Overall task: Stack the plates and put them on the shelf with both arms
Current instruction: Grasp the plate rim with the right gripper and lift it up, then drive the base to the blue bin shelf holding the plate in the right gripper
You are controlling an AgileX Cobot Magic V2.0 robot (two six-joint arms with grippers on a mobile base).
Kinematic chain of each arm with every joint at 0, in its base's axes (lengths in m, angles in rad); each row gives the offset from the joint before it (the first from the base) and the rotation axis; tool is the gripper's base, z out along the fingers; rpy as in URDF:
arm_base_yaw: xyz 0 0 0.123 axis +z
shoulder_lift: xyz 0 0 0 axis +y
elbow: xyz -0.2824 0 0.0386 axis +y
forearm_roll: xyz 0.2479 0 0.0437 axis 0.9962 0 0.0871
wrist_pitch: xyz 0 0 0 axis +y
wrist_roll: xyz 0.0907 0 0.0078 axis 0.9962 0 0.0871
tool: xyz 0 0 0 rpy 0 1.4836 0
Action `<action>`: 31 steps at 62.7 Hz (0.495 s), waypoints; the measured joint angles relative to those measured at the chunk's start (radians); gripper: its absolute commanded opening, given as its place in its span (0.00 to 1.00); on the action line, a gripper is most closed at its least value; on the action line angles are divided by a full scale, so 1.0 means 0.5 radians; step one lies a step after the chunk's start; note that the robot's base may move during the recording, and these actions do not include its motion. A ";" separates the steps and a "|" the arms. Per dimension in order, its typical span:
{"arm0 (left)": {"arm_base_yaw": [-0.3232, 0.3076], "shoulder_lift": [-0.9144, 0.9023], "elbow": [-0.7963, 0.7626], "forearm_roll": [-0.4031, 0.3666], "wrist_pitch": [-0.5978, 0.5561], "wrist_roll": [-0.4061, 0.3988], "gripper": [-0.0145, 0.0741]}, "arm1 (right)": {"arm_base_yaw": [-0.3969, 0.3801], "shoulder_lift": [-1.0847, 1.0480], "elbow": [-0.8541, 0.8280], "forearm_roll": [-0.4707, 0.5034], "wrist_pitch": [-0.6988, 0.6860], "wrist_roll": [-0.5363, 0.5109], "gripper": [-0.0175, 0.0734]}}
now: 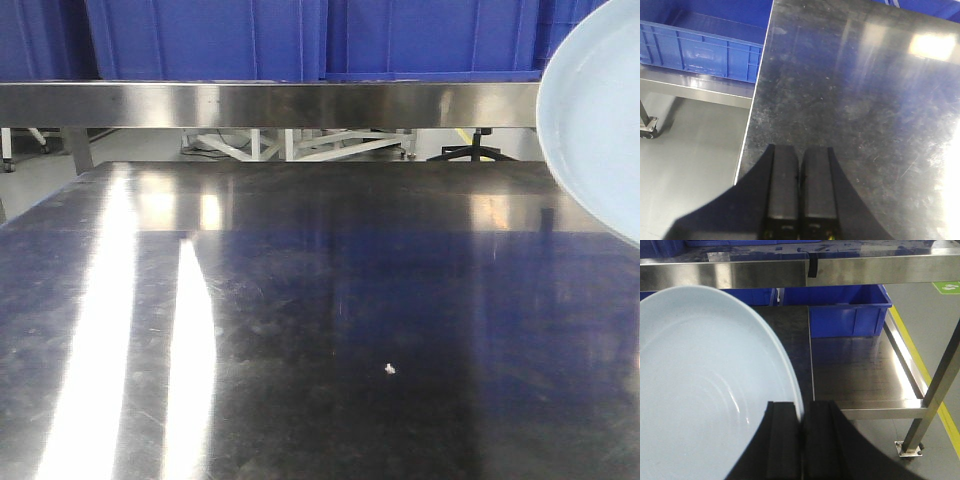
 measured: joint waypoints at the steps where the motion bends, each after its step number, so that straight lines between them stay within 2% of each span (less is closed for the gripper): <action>1: 0.000 0.000 0.000 0.000 0.000 0.000 0.26 | 0.000 0.000 0.000 0.000 0.000 0.000 0.25; 31: 0.000 0.000 0.000 0.000 0.000 0.000 0.26 | 0.000 0.000 0.000 0.000 0.000 0.000 0.25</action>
